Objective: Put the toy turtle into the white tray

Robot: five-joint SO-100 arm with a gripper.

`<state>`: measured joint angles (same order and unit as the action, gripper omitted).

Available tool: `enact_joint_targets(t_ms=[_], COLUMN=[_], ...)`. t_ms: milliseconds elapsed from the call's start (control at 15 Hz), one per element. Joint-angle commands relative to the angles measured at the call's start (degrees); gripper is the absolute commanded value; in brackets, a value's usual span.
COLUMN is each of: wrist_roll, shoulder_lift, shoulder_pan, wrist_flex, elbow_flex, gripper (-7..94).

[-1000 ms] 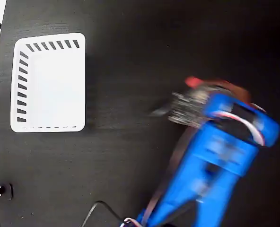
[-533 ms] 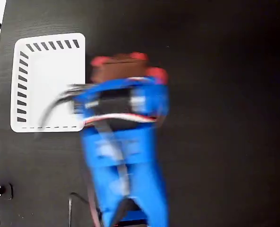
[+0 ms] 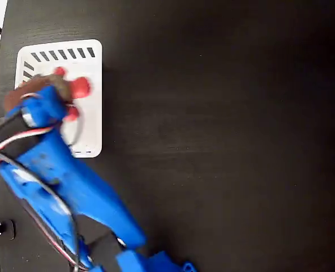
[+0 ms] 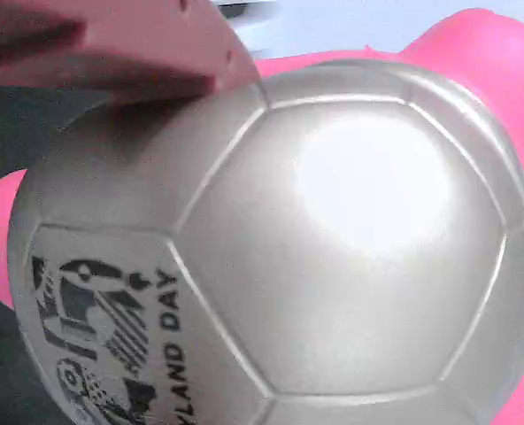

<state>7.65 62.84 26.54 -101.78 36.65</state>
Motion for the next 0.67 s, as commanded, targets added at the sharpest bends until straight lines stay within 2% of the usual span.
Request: enact_joint_targets(t_ms=[0, 600], wrist_roll=[1.67, -1.41], shoulder_lift=[-1.05, -11.25], shoulder_pan=[2.81, -1.32], wrist_flex=[-0.62, -0.62], elbow_flex=[-6.24, -11.25], gripper=[0, 0])
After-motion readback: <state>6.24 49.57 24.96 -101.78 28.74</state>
